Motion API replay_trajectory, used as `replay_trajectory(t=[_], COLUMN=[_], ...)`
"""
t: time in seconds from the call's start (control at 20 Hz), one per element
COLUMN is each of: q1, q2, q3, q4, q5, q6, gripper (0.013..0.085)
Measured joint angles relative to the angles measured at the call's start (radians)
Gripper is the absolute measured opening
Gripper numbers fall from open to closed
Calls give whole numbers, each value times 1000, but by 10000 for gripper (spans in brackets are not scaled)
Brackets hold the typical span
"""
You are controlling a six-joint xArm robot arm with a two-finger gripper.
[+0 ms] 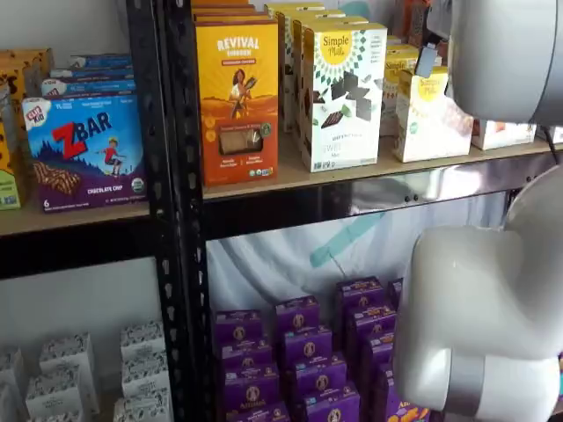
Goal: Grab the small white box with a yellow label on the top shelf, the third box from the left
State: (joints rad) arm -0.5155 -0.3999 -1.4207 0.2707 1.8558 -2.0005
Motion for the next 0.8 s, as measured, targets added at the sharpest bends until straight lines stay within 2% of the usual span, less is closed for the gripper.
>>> replay_trajectory(t=[0.1, 0.3, 0.6, 0.8], q1=[14, 20, -12, -18], q2=[-16, -34, -62, -42], q3=[10, 17, 48, 45], q4=[-17, -12, 71, 97], q5=[-8, 0, -59, -115], q6=[7, 19, 14, 9], gripper=[850, 850, 850, 850])
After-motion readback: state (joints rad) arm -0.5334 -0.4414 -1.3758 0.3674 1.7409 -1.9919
